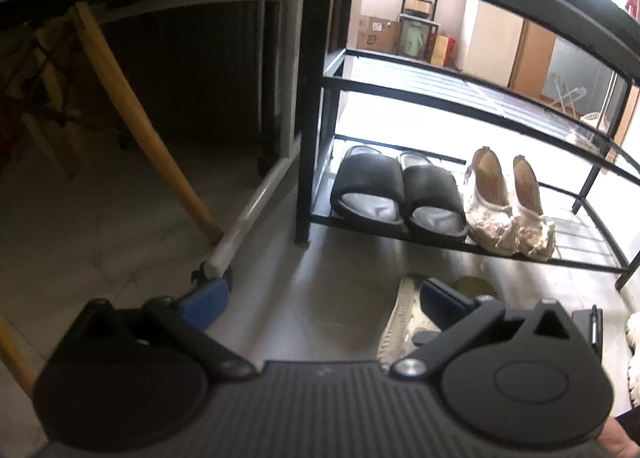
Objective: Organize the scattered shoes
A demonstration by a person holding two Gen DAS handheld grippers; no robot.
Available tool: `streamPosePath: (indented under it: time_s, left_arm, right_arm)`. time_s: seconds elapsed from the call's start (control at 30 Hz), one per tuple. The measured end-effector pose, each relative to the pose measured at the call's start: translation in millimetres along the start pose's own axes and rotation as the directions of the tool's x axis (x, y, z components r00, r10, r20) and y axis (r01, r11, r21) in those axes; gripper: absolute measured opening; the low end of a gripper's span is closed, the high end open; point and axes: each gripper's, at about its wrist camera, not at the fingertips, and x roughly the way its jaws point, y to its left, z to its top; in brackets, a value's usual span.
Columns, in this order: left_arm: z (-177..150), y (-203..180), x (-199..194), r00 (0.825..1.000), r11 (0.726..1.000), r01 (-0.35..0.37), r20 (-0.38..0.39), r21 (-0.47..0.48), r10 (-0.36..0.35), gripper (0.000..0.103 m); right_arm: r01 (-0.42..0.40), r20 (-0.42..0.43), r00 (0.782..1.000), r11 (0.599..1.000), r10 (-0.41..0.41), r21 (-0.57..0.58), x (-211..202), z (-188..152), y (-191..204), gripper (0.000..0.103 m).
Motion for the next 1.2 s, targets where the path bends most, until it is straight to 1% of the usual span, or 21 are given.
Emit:
streamPosePath:
  time_s: [0.03,0.07,0.1,0.13,0.27,0.4,0.5,0.63,0.83,1.2]
  left_arm:
    - [0,-1,2,1.0,1.0,-0.005,-0.007,0.005,0.005,0.102]
    - [-1,-2,4,1.0,1.0,-0.007,-0.014,0.01,0.007,0.102]
    - [-1,-3,5,1.0,1.0,-0.008,-0.022,0.016,0.008,0.102]
    - [-1,-4,7,1.0,1.0,-0.009,-0.029,0.021,0.01,0.102]
    - [-3,-7,12,0.999,0.999,-0.023,-0.042,0.043,0.025,0.102]
    - [-4,-9,17,0.998,0.998,-0.036,-0.054,0.053,0.038,0.102]
    - [-4,-9,19,0.997,0.997,-0.049,-0.064,0.055,0.052,0.102]
    - [-5,-11,23,0.993,0.994,-0.076,-0.085,0.075,0.083,0.102]
    - [-7,-17,25,0.991,0.988,-0.104,-0.077,0.113,0.113,0.102]
    - [-6,-17,24,0.99,0.988,-0.107,-0.076,0.115,0.116,0.102]
  right_arm:
    - [-0.01,0.002,1.0,1.0,0.01,-0.007,1,1,1,0.096]
    - [-0.019,0.0,1.0,1.0,0.019,-0.023,2,1,2,0.083]
    - [-0.023,-0.004,1.0,0.999,0.023,-0.041,2,2,3,0.075]
    - [-0.023,-0.007,1.0,0.999,0.023,-0.048,2,2,3,0.074]
    - [-0.015,0.001,1.0,0.996,0.015,-0.09,-1,0,6,0.073]
    - [0.017,0.028,1.0,0.985,-0.012,-0.169,-3,-4,14,0.073]
    - [0.033,0.042,0.999,0.978,-0.025,-0.206,-2,-7,18,0.072]
    - [0.042,0.052,0.998,0.974,-0.031,-0.224,-5,-7,18,0.072]
    - [0.05,0.062,0.997,0.97,-0.037,-0.238,-6,-7,19,0.072]
    - [0.052,0.068,0.997,0.968,-0.036,-0.245,-4,-7,21,0.072]
